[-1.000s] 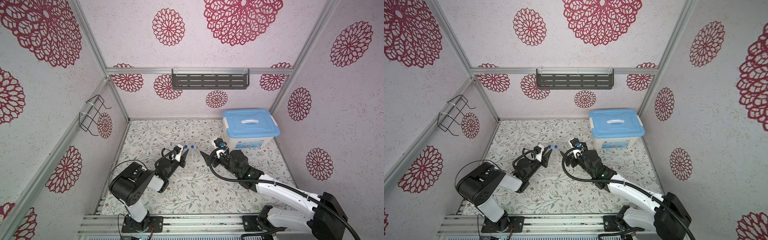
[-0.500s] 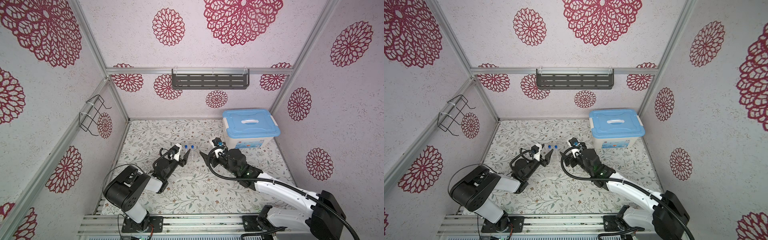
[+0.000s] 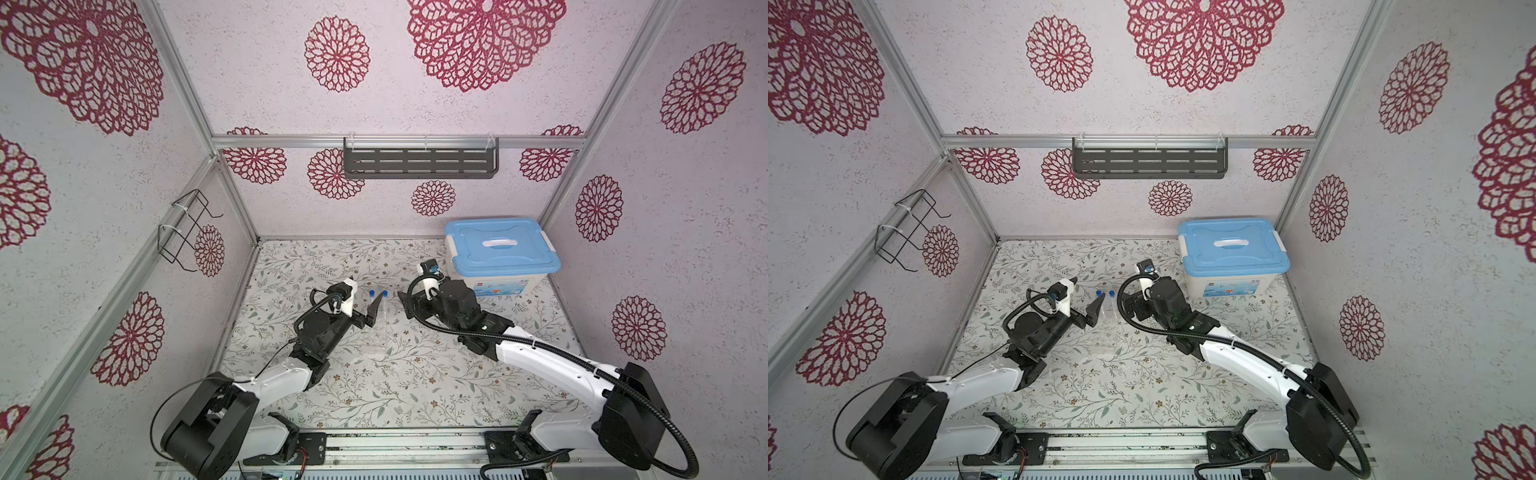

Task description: Organize the chemistry lab equipment

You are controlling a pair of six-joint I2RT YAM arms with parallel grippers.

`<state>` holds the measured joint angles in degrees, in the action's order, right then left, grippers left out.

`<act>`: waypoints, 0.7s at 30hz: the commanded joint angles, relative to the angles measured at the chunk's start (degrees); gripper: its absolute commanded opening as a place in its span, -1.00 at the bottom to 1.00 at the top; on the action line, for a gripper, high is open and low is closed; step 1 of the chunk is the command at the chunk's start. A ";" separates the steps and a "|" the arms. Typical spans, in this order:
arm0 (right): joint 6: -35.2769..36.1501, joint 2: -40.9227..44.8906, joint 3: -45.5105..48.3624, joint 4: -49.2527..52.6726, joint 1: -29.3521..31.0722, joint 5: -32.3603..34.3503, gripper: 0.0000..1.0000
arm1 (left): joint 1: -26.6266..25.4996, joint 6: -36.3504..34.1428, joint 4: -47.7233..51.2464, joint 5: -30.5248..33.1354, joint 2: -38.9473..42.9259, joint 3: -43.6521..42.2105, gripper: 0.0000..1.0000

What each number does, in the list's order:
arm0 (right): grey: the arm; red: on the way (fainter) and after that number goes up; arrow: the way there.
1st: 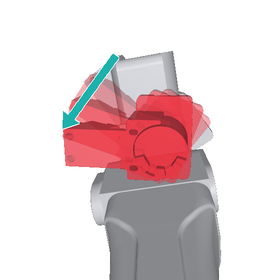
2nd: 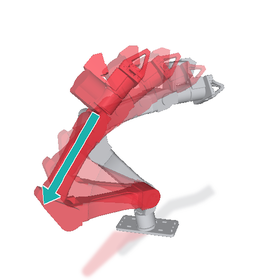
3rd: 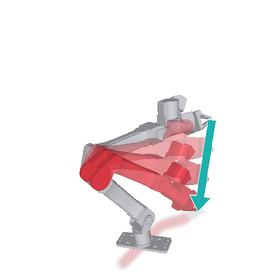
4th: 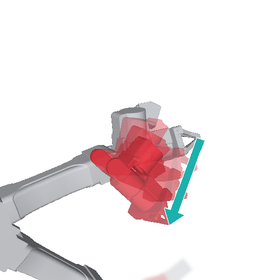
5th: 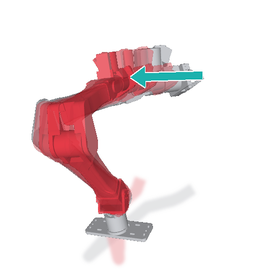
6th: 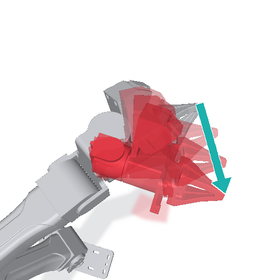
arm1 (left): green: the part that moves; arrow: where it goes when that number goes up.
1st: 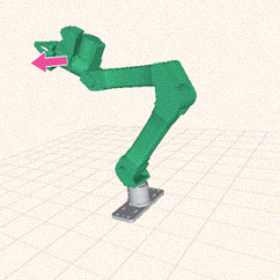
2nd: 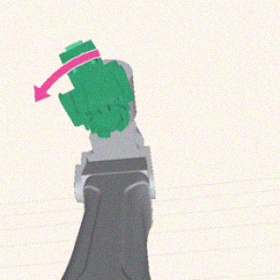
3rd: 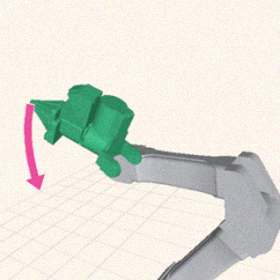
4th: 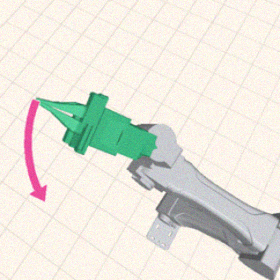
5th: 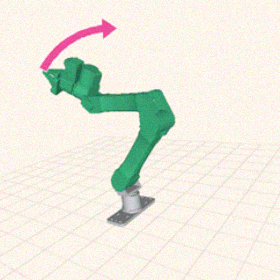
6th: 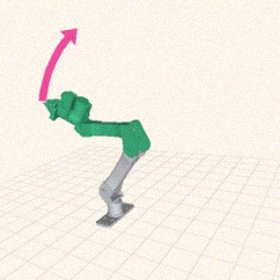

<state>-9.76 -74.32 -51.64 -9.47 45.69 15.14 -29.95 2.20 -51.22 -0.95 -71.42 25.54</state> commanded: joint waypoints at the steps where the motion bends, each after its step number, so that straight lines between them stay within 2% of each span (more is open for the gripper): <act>1: -0.62 5.45 4.89 -8.54 -1.22 8.74 0.98 | 0.10 -0.15 17.42 4.15 4.87 5.74 0.95; 2: 0.99 6.27 6.40 -10.61 -2.03 8.13 0.98 | 0.10 0.21 20.68 8.30 5.76 7.47 0.95; 4: 4.33 8.36 8.39 -13.29 -4.57 5.07 0.98 | 0.61 3.54 27.45 20.53 6.55 11.97 0.95; 6: 5.57 11.15 11.83 -19.15 -9.06 1.62 0.98 | 3.22 10.04 36.83 31.72 6.41 17.68 0.95; 9: -0.39 14.14 17.27 -28.29 -19.53 -5.55 0.98 | 10.77 16.86 48.59 29.24 4.98 24.00 0.95; 12: -2.30 14.90 20.83 -31.35 -27.62 -8.46 0.98 | 16.28 18.51 54.82 30.57 2.69 26.23 0.95; 15: 0.20 15.74 24.46 -30.98 -32.93 -8.79 0.98 | 20.43 13.99 51.84 32.06 0.97 23.32 0.95; 17: 1.83 16.40 27.54 -31.67 -35.99 -7.62 0.98 | 22.72 14.40 52.49 32.50 0.79 22.02 0.95; 18: 2.83 16.41 29.25 -32.52 -37.78 -7.45 0.98 | 23.60 14.33 53.37 30.85 1.15 21.69 0.95; 20: 4.82 15.54 32.11 -34.43 -39.73 -4.64 0.98 | 24.39 6.65 49.37 24.51 2.00 18.67 0.95; 21: 5.83 14.69 33.64 -35.64 -39.96 -1.99 0.98 | 24.39 4.04 45.89 24.95 2.12 16.45 0.95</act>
<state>-7.49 -59.29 -20.38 -39.22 7.20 9.41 -5.98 13.21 -1.85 27.18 -70.41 44.80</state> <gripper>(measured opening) 0.989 0.975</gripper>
